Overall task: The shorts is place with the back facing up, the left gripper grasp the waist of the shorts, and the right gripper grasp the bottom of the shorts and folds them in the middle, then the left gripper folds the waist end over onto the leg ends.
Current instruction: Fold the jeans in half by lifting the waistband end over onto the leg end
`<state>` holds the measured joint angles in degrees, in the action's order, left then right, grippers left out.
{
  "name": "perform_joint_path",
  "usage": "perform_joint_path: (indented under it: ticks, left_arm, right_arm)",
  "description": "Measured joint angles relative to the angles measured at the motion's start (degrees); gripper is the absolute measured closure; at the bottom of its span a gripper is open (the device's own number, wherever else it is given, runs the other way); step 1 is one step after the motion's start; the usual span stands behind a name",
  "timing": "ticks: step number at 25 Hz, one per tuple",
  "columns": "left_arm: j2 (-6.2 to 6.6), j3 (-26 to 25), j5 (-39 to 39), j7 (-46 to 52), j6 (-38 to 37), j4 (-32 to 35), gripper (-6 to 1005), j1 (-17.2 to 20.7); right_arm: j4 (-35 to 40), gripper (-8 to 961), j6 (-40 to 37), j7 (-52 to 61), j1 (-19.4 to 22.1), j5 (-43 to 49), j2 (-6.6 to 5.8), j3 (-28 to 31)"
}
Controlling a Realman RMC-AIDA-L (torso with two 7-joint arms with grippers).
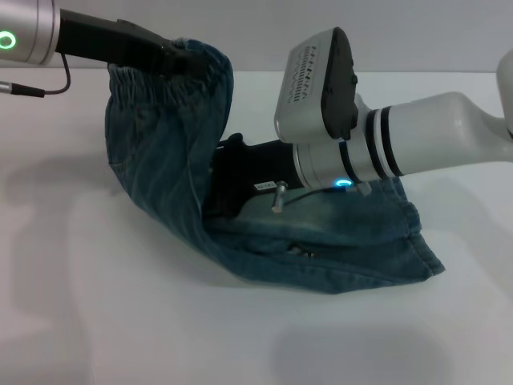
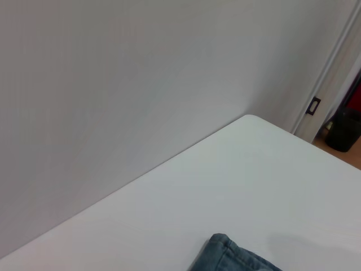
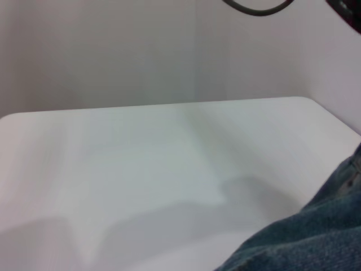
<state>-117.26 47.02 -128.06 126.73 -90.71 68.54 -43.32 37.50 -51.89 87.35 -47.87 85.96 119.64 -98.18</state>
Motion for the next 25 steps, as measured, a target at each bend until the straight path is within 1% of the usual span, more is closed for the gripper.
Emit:
perform_joint_path:
  ticks: [3, 7, 10, 13, 18, 21, 24, 25]
  left_arm:
    - [-0.03, 0.00, 0.01, -0.01, 0.00, -0.03, 956, 0.12]
    - [-0.12, 0.00, 0.01, -0.15, -0.03, -0.11, 957, 1.05]
    - [-0.07, 0.00, 0.01, -0.22, 0.11, -0.43, 957, 1.35]
    - [0.02, 0.00, 0.04, -0.23, 0.27, -0.45, 957, 1.60]
    - [-0.10, 0.00, 0.41, -0.52, 0.00, -0.44, 956, 1.83]
    - [-0.47, 0.76, 0.88, -0.93, -0.62, -0.44, 956, 1.80]
    - [-0.52, 2.07, 2.05, -0.76, -0.77, -0.38, 957, 1.93]
    - [-0.52, 2.36, 2.61, -0.69, -0.84, -0.25, 957, 1.95]
  right_arm:
    - [-0.24, 338, 1.47, -0.06, 1.09, 0.02, -0.22, 0.21]
    - [0.36, 338, 1.94, -0.26, 4.24, 0.32, -0.80, 3.30]
    - [1.34, 337, 1.98, -0.33, 6.89, 1.08, -1.08, 7.20]
    - [1.57, 337, 2.94, -0.37, 8.70, 3.49, -1.13, 11.51]
    - [2.46, 335, 8.06, -3.74, 12.52, 4.16, -0.81, 18.16]
    - [2.86, 337, 13.12, -9.22, 14.63, 0.13, -0.55, 21.96]
    - [2.41, 337, 16.85, -16.31, 15.94, -7.87, -0.64, 25.62]
    - [1.95, 337, 17.60, -20.98, 16.57, -12.98, -0.78, 28.75]
